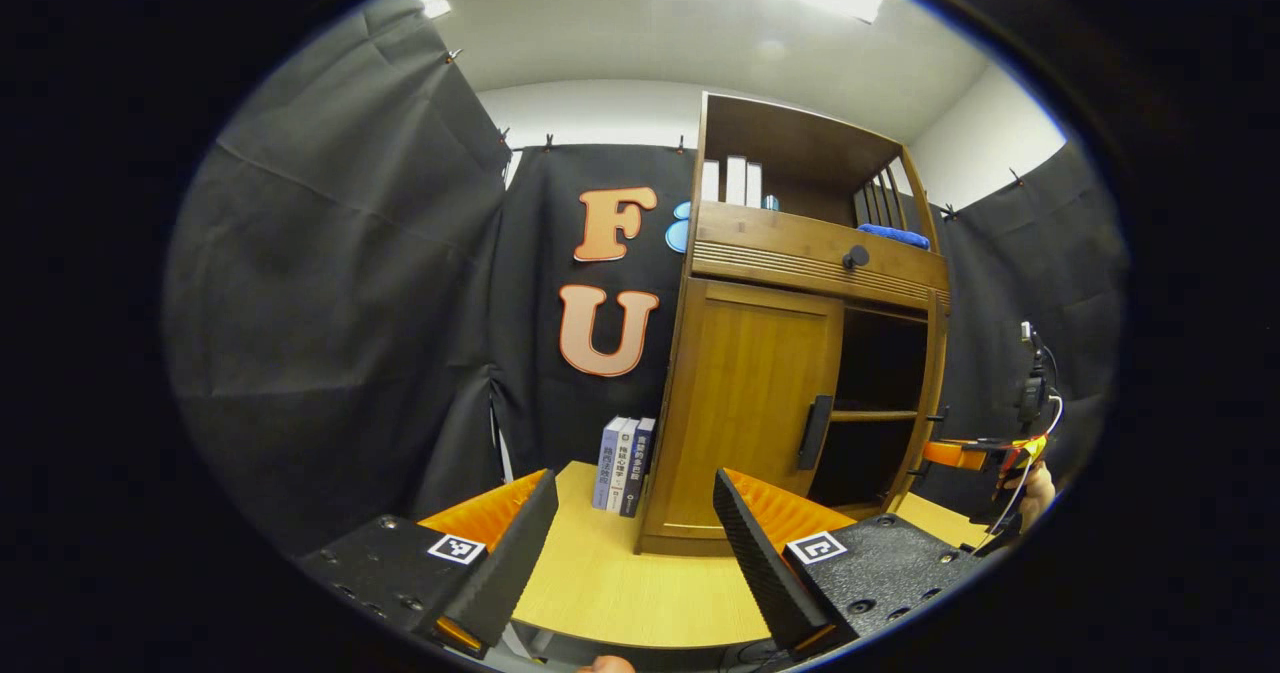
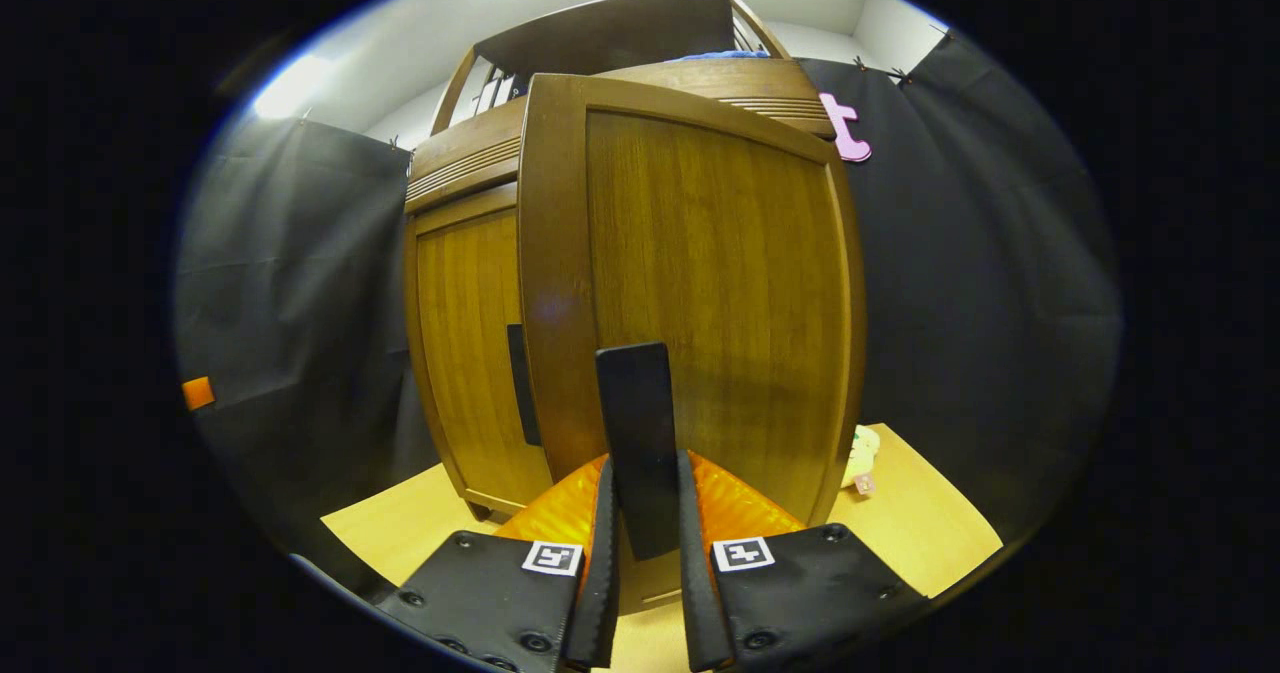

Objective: Open the right door of the double-door shoe cabinet with the right hand, and open the left door with the left hand.

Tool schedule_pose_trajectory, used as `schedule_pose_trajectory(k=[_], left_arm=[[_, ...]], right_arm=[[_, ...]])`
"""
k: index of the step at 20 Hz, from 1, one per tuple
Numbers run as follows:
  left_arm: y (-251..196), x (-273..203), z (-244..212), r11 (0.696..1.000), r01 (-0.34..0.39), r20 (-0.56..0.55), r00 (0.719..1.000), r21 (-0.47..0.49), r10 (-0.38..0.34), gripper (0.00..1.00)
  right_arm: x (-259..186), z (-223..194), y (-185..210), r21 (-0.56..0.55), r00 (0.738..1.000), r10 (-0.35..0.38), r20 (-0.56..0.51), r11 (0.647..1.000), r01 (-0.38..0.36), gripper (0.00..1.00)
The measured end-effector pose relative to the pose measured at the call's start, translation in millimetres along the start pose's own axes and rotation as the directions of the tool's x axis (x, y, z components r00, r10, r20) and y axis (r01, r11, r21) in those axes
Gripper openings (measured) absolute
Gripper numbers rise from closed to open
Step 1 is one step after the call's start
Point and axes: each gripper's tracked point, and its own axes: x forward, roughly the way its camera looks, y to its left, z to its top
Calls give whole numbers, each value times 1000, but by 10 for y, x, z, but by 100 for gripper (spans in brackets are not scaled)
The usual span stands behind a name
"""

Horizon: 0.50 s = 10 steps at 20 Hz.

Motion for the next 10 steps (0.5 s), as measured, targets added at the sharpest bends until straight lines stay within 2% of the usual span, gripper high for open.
schedule_pose_trajectory(k=[8, 9, 10], left_arm=[[-274, 46, -5, 999, 48, 1, 999, -1, -48, 92], [-306, 47, -15, 999, 53, 0, 999, 0, -53, 92], [-334, 55, -31, 998, 58, -2, 998, -1, -58, 92]], right_arm=[[-411, -137, -342, -16, 998, -63, -25, 998, 62, 34], [-463, -143, -391, -10, 997, -69, -30, 998, 69, 40], [-503, -141, -432, -9, 997, -77, -32, 997, 77, 28]])
